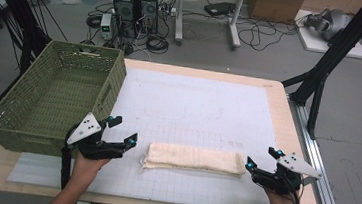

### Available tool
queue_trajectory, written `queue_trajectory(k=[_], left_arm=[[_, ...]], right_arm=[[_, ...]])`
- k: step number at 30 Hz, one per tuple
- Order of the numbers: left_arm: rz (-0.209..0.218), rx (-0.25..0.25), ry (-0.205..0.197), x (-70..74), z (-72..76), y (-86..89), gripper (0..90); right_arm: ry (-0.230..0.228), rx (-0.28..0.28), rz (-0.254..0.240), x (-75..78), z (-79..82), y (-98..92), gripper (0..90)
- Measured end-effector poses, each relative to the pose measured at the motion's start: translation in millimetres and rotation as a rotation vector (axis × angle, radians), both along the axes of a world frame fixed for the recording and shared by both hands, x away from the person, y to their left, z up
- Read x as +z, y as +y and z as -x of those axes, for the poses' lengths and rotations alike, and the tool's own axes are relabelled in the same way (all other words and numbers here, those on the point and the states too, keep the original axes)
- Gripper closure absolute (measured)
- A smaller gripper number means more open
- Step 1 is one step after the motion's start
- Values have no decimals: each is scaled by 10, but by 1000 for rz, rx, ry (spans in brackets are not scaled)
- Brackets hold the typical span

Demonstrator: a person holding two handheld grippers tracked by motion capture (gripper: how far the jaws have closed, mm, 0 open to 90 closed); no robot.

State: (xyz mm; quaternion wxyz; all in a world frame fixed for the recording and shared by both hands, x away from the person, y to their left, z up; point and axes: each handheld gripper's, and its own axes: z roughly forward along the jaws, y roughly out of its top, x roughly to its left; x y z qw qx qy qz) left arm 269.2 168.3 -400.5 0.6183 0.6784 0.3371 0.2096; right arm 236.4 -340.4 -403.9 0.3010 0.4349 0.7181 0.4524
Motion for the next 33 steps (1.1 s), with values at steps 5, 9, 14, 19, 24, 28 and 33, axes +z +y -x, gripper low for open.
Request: queue_trajectory(k=[5, 9, 14, 19, 24, 28, 33], left_arm=[[2, -1, 2, -5, 0, -5, 169], [2, -9, 5, -11, 1, -27, 169], [-7, -15, 8, -15, 18, -39, 169], [7, -32, 19, -13, 27, -67, 170], [1, -30, 20, -14, 25, -67, 170], [-1, -29, 22, -16, 22, -60, 170], [3, -32, 22, -9, 26, -61, 170]], right_arm=[[6, 0, 2, -13, -7, 2, 168], [6, 8, 4, -18, 6, 16, 168], [8, 4, -4, -19, -3, 12, 168], [9, 16, 2, -22, -9, 28, 168], [17, 19, 3, -26, -14, 31, 168], [22, 23, 2, -30, -22, 31, 168], [25, 19, 3, -27, -23, 30, 168]])
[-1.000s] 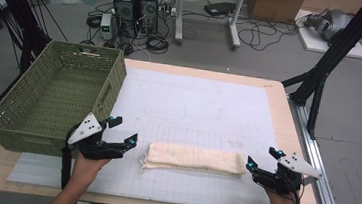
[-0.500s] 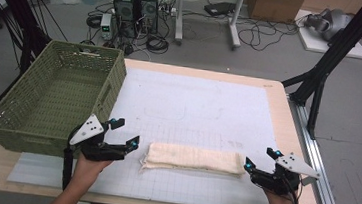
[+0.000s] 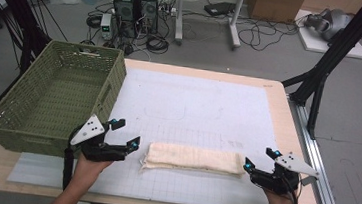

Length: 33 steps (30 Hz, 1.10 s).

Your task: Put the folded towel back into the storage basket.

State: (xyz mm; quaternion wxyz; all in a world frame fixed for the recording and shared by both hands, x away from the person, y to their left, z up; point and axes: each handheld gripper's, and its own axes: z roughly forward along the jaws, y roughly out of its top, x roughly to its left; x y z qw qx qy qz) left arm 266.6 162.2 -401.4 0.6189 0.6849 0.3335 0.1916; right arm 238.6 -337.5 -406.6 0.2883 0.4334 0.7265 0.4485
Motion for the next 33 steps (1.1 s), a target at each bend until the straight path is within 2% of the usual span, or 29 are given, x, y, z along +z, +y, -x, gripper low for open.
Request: queue_trajectory(k=[6, 10, 14, 18, 24, 30, 33], left_arm=[[-21, -20, -19, 110, 31, -54, 170], [-26, -39, -17, 174, 45, -86, 170], [-33, -65, 0, 259, 56, -132, 170], [-41, -81, 17, 272, 58, -161, 170], [-83, -110, 101, 187, -31, -305, 180], [-62, -117, 172, 141, -164, -338, 197], [-76, -113, 192, 97, -221, -361, 196]], right_arm=[[5, 2, 0, -8, -10, 6, 169], [8, 3, 0, -8, -10, 5, 169], [11, 2, 1, -10, -11, 0, 169], [14, 2, 0, -10, -10, 1, 169], [11, 3, -2, -9, -10, 2, 169], [18, 7, -2, -18, -15, -1, 169], [20, 6, -1, -26, -21, 0, 169]])
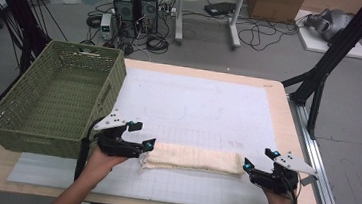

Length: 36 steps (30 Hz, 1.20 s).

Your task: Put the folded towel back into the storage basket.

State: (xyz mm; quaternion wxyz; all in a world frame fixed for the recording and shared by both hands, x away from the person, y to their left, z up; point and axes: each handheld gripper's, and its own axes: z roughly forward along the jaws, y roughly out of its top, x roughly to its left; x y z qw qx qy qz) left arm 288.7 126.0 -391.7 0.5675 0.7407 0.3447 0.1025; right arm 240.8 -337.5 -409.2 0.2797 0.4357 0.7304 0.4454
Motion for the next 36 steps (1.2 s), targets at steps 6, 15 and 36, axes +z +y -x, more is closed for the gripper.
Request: queue_trajectory(k=[6, 15, 36], left_arm=[[-19, -9, 24, -71, -74, -76, 196], [-77, -34, 119, -263, -140, -170, 197], [-211, -16, 216, -571, -125, -300, 271]], right_arm=[[6, -2, 0, -6, 2, -3, 169], [12, -3, -1, -9, 8, -16, 169], [20, 2, -1, -33, -7, -14, 170]])
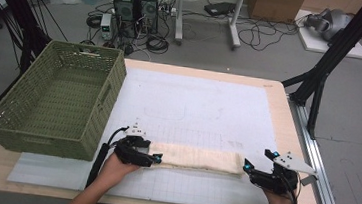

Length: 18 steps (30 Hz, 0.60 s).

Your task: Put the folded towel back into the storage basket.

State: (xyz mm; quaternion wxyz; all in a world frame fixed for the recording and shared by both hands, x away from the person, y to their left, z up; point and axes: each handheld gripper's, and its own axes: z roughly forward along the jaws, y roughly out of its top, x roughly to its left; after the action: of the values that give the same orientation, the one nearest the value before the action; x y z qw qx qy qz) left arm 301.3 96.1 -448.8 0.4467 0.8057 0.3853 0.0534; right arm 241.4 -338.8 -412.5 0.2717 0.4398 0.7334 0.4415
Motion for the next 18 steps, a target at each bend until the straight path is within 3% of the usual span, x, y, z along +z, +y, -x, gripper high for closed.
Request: queue_trajectory(k=[2, 5, 7, 12, 13, 16, 18], left_arm=[[-32, -3, -19, 5, 11, -8, 305], [-106, -23, -81, 6, 49, -40, 361], [-123, -24, -99, 7, 70, -60, 389], [-116, -58, -107, 11, 93, -69, 581], [-112, -66, -106, 10, 96, -70, 581], [-82, -102, -93, 1, 99, -69, 755], [-69, -110, -99, -9, 107, -78, 792]], right_arm=[[2, -1, -1, -1, -1, 3, 170], [3, 0, 0, 0, -4, 8, 170], [1, 2, 3, -1, -6, 8, 171], [1, 1, 3, -1, -5, 8, 171], [1, 1, 3, -1, -5, 8, 171], [2, 2, 5, -2, -5, 9, 171], [6, 0, 2, -2, -2, 16, 171]])
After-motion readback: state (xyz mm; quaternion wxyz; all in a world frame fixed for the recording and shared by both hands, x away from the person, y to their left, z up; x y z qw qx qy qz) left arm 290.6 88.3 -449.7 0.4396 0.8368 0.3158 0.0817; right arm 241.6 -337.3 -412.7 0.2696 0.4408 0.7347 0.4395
